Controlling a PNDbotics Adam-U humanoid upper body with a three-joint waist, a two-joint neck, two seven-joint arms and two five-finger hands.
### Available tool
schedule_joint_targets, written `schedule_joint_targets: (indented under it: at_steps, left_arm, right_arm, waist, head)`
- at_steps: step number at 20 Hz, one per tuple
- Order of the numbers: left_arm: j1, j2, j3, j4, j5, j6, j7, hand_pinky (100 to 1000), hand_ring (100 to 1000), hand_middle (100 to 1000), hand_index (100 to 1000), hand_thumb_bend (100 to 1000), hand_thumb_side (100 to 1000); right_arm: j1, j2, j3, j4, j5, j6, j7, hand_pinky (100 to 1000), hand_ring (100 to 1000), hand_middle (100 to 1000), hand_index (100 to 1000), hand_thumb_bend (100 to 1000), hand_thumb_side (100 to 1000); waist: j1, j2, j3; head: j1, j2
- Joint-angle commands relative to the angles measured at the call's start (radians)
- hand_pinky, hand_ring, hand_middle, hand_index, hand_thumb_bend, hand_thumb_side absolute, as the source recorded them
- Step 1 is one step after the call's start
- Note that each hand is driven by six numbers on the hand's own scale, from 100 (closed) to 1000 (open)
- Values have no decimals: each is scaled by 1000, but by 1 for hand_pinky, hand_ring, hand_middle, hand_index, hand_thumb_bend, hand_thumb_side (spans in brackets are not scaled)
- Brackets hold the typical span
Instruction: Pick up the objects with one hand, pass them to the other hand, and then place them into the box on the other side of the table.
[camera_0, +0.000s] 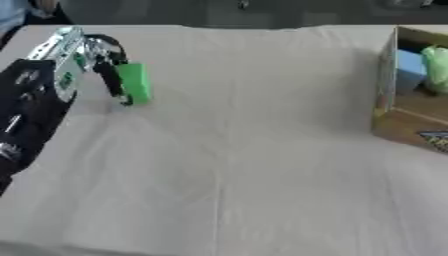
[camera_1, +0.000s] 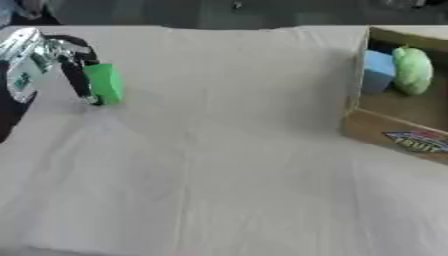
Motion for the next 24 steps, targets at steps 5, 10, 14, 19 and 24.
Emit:
schedule_joint_targets:
  at_steps: [5,10,14,19,24]
  left_arm:
    - [-2,90,27,-159,74,63,0,785,744,614,552,222,100]
    - [28,114,86,-285,149,37,76,736,704,590,538,100,100]
    - [68,113,115,-391,214,-15,141,716,680,576,533,100,100]
    - [130,106,130,-524,296,-87,223,697,664,564,529,100,100]
    - [189,91,130,-659,379,-81,306,681,649,553,524,100,100]
  right_arm:
    - [-7,-30,-20,-20,-8,-5,-9,997,999,868,976,100,492]
    - [-2,-28,-30,-26,-19,-7,-22,997,999,867,975,100,489]
    - [2,-27,-36,-32,-25,-9,-32,997,999,867,975,100,486]
    - [1,-27,-40,-42,-32,-12,-39,996,996,867,974,100,482]
    - [0,-27,-43,-50,-37,-13,-46,996,996,866,974,100,479]
  waist:
    - [-7,-23,5]
    - [-20,-21,11]
    - [-31,-18,13]
    - [-40,-14,16]
    - [-48,-13,16]
  head:
    - [-10,-7]
    - [-43,-30]
    - [-55,-51]
    - [-60,-66]
    - [-63,-71]
